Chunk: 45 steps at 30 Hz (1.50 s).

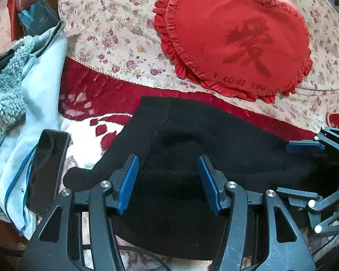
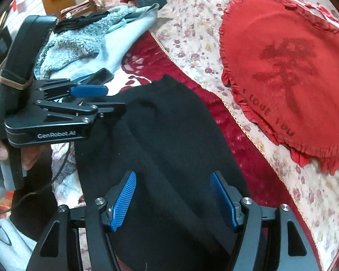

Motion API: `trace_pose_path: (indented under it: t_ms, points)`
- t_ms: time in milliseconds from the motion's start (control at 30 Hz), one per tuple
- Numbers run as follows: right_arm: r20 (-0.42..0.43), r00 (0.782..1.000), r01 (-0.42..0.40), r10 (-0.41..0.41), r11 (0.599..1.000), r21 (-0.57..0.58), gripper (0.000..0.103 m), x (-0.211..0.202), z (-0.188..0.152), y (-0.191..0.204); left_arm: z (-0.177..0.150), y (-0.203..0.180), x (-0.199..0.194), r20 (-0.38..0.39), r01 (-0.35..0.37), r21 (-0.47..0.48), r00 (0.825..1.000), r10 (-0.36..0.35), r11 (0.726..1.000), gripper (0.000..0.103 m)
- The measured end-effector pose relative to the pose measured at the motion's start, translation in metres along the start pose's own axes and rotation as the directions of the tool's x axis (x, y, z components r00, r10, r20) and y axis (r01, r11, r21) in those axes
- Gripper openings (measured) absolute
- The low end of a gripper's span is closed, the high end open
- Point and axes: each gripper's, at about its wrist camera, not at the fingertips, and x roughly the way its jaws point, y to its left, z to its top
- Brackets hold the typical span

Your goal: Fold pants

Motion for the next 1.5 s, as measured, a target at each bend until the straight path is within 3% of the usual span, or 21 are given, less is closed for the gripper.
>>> trace_pose_path:
  t_ms: [767,1033,1100,1167,1267,1433,1500]
  points:
    - [-0.06,0.995,-0.082,0.08,0.995,-0.048,0.067,0.013,0.002,0.003,0.003,0.005,0.011,-0.023,-0.002,-0.006,1.0,0.002,1.0,0.055]
    - [-0.096,0.981,-0.171,0.171,0.985,0.008,0.066,0.026,0.0,-0.009,0.0,0.007,0.019,-0.047,-0.008,-0.006,0.999,0.008,1.0,0.055]
    - [-0.108,0.974,-0.193,0.197,0.98,0.046,0.058,0.027,-0.001,-0.011,-0.001,0.008,0.019,-0.052,-0.003,-0.011,0.999,0.003,1.0,0.055]
    - [-0.091,0.967,-0.232,0.238,0.97,0.074,0.041,0.023,-0.004,-0.008,-0.004,0.01,0.016,-0.053,0.003,-0.017,0.999,-0.004,1.0,0.055]
    - [-0.056,0.974,-0.22,0.222,0.975,0.029,0.025,0.01,-0.011,0.012,-0.012,0.012,0.009,-0.056,0.013,-0.016,0.998,-0.014,1.0,0.055]
    - [-0.039,0.98,-0.198,0.195,0.975,-0.096,0.021,-0.016,-0.035,0.071,-0.039,0.017,-0.015,-0.041,0.026,-0.008,0.999,-0.027,1.0,0.055]
    - [-0.016,0.975,-0.221,0.22,0.968,-0.117,0.02,-0.027,-0.052,0.095,-0.055,0.022,-0.027,-0.034,0.034,-0.011,0.999,-0.035,0.999,0.055]
